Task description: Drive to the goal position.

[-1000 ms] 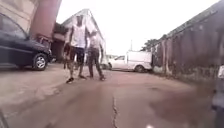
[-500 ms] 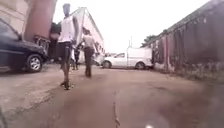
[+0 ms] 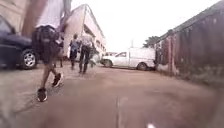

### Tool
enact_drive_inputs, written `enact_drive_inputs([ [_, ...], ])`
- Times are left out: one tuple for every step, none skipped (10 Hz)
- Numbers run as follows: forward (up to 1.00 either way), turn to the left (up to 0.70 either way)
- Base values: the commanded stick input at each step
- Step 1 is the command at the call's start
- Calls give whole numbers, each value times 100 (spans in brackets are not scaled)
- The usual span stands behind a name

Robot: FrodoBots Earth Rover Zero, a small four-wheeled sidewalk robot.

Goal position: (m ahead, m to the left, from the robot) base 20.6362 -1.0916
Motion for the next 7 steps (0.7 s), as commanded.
enact_drive_inputs([
  [85,0],
  [85,0],
  [85,0],
  [36,0],
  [23,0],
  [80,0],
  [85,0],
])
